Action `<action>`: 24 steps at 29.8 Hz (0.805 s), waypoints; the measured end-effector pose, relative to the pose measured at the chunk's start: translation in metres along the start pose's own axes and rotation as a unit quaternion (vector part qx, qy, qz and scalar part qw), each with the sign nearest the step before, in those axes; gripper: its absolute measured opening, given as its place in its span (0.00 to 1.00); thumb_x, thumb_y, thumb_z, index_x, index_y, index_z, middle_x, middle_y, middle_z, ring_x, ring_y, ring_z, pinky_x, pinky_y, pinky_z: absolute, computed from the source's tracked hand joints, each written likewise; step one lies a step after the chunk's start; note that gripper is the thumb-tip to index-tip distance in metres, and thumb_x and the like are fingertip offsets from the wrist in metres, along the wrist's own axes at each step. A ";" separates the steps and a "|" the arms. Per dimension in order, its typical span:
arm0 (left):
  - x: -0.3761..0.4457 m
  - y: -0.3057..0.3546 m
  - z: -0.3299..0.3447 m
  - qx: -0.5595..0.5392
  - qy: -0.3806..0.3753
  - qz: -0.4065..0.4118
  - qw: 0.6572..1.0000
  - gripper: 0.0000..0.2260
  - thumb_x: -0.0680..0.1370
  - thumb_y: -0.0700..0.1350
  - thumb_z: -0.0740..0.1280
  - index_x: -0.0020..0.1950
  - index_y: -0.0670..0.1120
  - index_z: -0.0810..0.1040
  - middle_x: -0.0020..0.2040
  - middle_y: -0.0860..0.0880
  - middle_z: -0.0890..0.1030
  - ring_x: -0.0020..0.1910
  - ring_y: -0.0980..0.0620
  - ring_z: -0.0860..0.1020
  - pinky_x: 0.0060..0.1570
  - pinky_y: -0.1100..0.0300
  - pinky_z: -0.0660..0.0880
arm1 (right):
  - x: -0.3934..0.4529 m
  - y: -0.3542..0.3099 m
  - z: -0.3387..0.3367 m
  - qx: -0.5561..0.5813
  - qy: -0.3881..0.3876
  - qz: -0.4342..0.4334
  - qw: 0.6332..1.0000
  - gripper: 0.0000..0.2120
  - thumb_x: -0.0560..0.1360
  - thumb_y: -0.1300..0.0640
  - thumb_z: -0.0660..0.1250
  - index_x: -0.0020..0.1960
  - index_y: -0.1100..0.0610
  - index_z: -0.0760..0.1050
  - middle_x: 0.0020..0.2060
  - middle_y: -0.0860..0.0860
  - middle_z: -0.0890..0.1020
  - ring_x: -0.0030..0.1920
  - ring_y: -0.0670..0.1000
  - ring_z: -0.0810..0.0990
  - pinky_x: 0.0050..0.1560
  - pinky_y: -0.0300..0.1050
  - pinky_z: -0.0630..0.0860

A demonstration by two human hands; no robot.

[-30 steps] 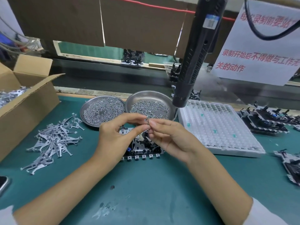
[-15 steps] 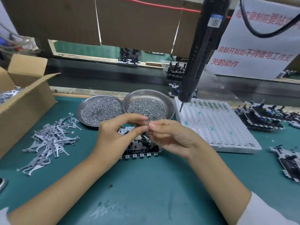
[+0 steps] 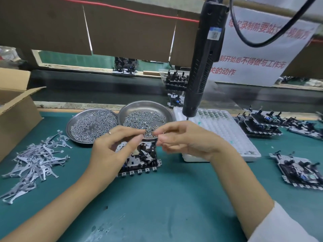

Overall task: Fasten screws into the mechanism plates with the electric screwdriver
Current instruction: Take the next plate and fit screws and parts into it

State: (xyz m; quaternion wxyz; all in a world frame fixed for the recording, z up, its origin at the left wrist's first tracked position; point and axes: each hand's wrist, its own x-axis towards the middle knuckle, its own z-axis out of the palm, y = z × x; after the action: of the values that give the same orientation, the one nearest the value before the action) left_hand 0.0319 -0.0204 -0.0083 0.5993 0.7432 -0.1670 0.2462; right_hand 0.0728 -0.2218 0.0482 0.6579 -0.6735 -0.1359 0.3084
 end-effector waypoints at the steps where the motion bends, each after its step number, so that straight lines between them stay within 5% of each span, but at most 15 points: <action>1: 0.001 0.001 -0.001 -0.031 0.022 -0.033 0.999 0.06 0.71 0.46 0.70 0.47 0.54 0.83 0.44 0.53 0.84 0.45 0.57 0.81 0.48 0.69 0.74 | -0.008 -0.006 -0.013 -0.067 0.030 0.003 0.997 0.07 0.66 0.57 0.74 0.43 0.54 0.83 0.38 0.52 0.84 0.39 0.47 0.81 0.43 0.37 0.78; 4: 0.007 0.000 -0.002 -0.072 0.078 -0.084 0.991 0.06 0.71 0.44 0.70 0.46 0.51 0.83 0.40 0.55 0.85 0.41 0.60 0.82 0.45 0.71 0.75 | -0.025 -0.016 -0.068 -0.287 0.203 0.034 0.936 0.03 0.72 0.64 0.72 0.43 0.57 0.82 0.36 0.51 0.85 0.37 0.48 0.82 0.37 0.35 0.78; 8: 0.010 -0.005 -0.002 -0.077 0.111 -0.097 0.986 0.07 0.72 0.38 0.70 0.45 0.50 0.82 0.38 0.55 0.85 0.39 0.61 0.82 0.43 0.72 0.75 | -0.021 -0.008 -0.144 -0.491 0.441 0.021 0.752 0.11 0.74 0.70 0.64 0.52 0.64 0.82 0.47 0.58 0.84 0.49 0.56 0.80 0.49 0.39 0.72; 14: 0.007 -0.009 0.000 -0.070 0.113 -0.109 0.985 0.07 0.71 0.38 0.72 0.45 0.49 0.83 0.39 0.57 0.84 0.39 0.62 0.81 0.42 0.73 0.75 | -0.006 0.007 -0.191 -0.616 0.357 0.083 0.697 0.18 0.74 0.70 0.60 0.61 0.60 0.76 0.50 0.57 0.82 0.50 0.57 0.78 0.51 0.50 0.76; 19: 0.007 -0.008 0.000 -0.082 0.118 -0.124 0.982 0.07 0.69 0.41 0.73 0.45 0.50 0.83 0.40 0.56 0.84 0.40 0.61 0.81 0.43 0.72 0.75 | 0.002 0.006 -0.195 -0.701 0.328 0.086 0.627 0.24 0.73 0.71 0.59 0.65 0.53 0.74 0.57 0.54 0.80 0.54 0.57 0.78 0.47 0.47 0.74; 24: 0.007 -0.007 0.001 -0.085 0.113 -0.132 0.981 0.08 0.66 0.44 0.73 0.44 0.49 0.83 0.40 0.55 0.85 0.40 0.60 0.82 0.43 0.72 0.76 | 0.008 0.002 -0.194 -0.781 0.271 0.072 0.558 0.34 0.72 0.73 0.56 0.72 0.48 0.65 0.57 0.57 0.80 0.48 0.58 0.80 0.36 0.43 0.70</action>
State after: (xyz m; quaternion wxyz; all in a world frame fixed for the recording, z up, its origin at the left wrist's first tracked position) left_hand 0.0415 -0.0199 -0.0100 0.7023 0.6728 -0.0188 0.2318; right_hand 0.1941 -0.3730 0.0335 -0.1446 -0.9829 -0.0902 -0.0695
